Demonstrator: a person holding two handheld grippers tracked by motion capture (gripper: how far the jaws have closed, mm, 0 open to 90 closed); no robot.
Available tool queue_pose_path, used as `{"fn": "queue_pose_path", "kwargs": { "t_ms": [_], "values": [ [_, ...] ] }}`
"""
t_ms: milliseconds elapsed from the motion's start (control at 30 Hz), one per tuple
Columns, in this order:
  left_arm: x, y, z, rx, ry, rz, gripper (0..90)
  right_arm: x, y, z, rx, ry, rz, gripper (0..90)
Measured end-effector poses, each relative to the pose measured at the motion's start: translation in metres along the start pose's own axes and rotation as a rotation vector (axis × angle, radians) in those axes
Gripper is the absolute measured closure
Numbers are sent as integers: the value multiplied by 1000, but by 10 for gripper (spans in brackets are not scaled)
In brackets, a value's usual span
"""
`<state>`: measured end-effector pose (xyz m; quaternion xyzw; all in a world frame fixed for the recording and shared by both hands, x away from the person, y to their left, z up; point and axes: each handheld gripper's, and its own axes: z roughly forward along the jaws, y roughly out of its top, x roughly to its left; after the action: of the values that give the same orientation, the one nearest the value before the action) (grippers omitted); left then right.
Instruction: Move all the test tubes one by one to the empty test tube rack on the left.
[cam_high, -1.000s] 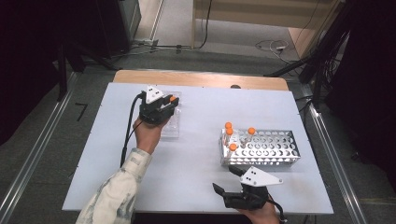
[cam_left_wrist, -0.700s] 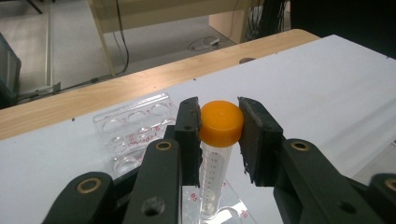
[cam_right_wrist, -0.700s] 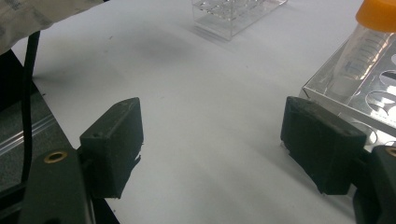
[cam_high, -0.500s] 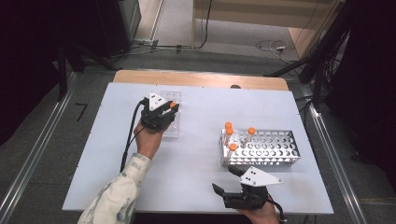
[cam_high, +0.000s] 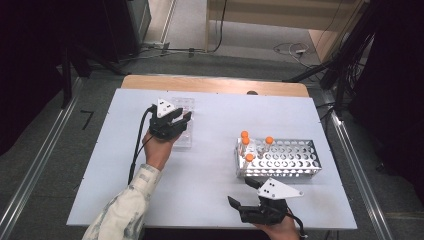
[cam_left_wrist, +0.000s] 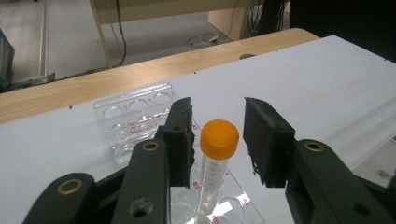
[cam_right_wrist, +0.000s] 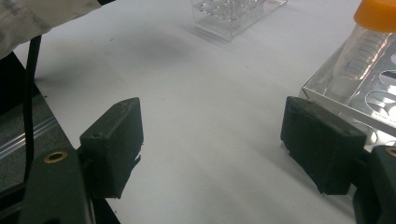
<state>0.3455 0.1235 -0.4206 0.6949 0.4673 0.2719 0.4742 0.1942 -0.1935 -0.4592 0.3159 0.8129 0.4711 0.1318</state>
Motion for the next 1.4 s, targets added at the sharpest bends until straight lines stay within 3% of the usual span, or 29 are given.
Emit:
{"fn": "queue_pose_path", "kwargs": {
  "t_ms": [100, 333, 467, 900, 1100, 1400],
  "values": [
    [-1, 1, -2, -2, -3, -16, 541, -1, 0, -1, -1, -2, 6, 196],
    [-7, 2, -9, 8, 5, -23, 304, -3, 1, -3, -9, -11, 12, 196],
    [-8, 2, -15, 4, -5, -42, 240, -4, 2, -5, -16, -19, 16, 196],
    [-5, -6, -39, -34, -9, -51, 169, -20, 7, -17, -52, -91, 39, 199],
    [-4, -10, -52, -52, -9, -45, 168, -35, 9, -22, -64, -183, 71, 203],
    [-1, -20, -61, -54, -8, -52, 153, -57, 15, -17, -72, -276, 103, 221]
  ]
}}
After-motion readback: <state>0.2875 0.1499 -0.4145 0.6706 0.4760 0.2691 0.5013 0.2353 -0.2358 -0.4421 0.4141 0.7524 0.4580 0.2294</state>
